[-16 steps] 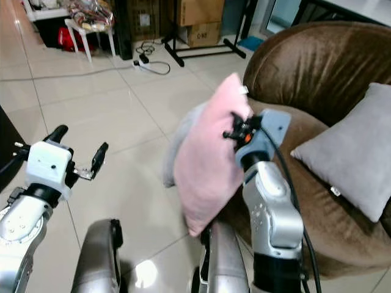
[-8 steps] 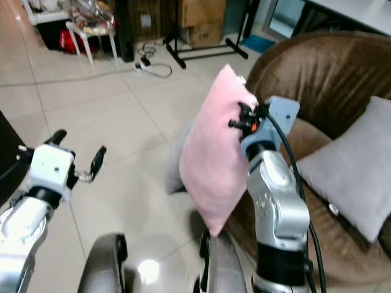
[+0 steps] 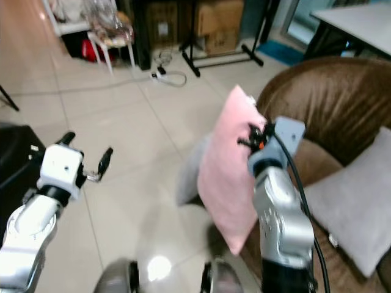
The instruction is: Move the pillow to the sofa from floor
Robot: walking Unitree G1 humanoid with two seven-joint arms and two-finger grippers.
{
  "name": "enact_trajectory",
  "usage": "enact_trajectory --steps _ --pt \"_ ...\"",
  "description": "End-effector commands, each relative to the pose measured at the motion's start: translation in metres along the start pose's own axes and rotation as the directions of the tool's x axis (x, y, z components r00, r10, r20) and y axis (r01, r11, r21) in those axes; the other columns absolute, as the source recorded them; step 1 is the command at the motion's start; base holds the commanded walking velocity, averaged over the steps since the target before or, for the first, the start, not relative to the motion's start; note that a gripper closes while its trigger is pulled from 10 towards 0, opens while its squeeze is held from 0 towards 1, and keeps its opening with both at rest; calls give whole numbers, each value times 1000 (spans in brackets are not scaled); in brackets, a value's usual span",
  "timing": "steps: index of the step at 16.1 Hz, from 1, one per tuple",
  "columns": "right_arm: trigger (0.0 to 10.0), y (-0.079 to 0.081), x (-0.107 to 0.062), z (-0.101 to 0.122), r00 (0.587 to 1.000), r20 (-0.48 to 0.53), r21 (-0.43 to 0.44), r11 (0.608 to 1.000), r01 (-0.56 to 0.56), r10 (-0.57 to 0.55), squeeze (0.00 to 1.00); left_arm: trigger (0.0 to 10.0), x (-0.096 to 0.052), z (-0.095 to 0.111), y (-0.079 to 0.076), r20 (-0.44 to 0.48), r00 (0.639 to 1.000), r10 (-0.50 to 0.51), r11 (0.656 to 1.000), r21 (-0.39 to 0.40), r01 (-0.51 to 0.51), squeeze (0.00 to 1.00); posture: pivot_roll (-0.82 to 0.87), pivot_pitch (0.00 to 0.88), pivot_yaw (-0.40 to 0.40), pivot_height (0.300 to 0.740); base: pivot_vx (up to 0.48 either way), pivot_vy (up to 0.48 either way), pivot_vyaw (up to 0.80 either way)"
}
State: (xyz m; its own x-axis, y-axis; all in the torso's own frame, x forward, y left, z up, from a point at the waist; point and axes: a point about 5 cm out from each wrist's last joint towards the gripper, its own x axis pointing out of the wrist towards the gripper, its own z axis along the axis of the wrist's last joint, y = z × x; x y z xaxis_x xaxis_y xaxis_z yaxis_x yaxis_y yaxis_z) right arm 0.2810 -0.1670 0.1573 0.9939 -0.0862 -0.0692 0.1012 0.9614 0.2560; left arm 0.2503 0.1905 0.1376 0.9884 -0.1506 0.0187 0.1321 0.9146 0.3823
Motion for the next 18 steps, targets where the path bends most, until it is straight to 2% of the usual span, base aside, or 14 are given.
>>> enact_trajectory --steps 1,5,6,7,9,10,12,18 --pt "10000 -1 -5 8 999 42 -5 1000 18 -17 0 10000 0 -2 -6 -1 1000 -29 1000 -13 29 835 17 0 -26 737 0 0 0" --pt "10000 -4 -10 2 999 22 -4 999 49 -49 0 10000 3 0 -15 6 998 -61 998 -22 61 827 -2 0 -6 740 0 0 0" --pt "10000 -4 -11 2 998 20 -4 999 52 -52 0 10000 2 0 -15 0 998 -59 998 -29 59 800 -3 0 -4 740 0 0 0" --pt "10000 -4 -13 1 998 26 -5 999 53 -53 0 10000 1 0 -15 -2 999 -37 998 -43 37 686 -4 0 1 740 0 0 0" --pt "10000 -1 -13 -2 999 23 -13 999 39 -39 0 10000 1 -1 -15 -4 1000 -23 999 -35 23 675 -1 0 -2 740 0 0 0" --pt "10000 3 -13 -3 1000 22 12 1000 20 -20 0 10000 1 0 -15 -1 1000 -19 999 -44 19 678 2 0 -3 740 0 0 0" --pt "10000 8 -9 -10 1000 -18 19 1000 6 -6 0 10000 2 2 -16 22 999 -29 998 -52 30 686 7 0 -7 740 0 0 -787" --pt "10000 12 2 -8 1000 -6 25 1000 -6 6 0 10000 8 4 -11 38 999 -34 998 -56 36 702 24 0 -17 740 307 0 -800"
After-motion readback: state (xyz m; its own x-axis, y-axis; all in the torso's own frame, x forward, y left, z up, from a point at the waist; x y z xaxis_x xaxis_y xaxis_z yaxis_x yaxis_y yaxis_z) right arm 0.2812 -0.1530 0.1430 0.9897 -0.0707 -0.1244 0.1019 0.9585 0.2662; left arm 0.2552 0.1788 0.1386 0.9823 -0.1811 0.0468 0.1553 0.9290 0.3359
